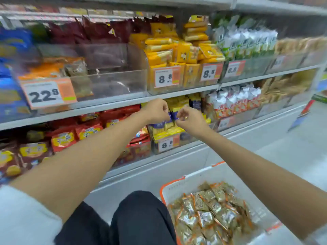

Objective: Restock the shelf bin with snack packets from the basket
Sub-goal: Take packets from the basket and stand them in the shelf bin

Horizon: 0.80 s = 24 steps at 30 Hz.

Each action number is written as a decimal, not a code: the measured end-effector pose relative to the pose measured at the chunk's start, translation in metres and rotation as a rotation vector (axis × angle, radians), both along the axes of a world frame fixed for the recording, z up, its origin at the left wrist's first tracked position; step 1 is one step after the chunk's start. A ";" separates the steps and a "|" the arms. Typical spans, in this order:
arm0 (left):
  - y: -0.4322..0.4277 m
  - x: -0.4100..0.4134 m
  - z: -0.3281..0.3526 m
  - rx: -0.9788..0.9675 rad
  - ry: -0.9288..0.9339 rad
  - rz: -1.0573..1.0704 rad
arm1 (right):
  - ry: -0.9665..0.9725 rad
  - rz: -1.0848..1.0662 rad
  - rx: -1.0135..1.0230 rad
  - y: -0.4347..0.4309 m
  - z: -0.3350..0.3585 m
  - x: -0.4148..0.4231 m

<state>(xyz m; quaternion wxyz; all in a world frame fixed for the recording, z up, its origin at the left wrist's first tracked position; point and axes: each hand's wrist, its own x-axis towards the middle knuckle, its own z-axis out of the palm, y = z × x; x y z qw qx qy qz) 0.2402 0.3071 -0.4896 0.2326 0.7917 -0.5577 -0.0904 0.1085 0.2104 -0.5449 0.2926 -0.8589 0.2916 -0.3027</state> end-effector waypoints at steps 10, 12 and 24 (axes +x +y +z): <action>-0.051 -0.097 -0.209 0.359 0.294 -0.107 | 0.608 -0.042 0.528 -0.012 -0.192 -0.136; -0.048 -0.104 -0.248 0.475 0.386 -0.123 | 0.814 -0.035 0.575 -0.007 -0.232 -0.156; -0.038 -0.096 -0.358 0.631 0.722 0.092 | 1.272 -0.224 0.760 0.050 -0.469 -0.186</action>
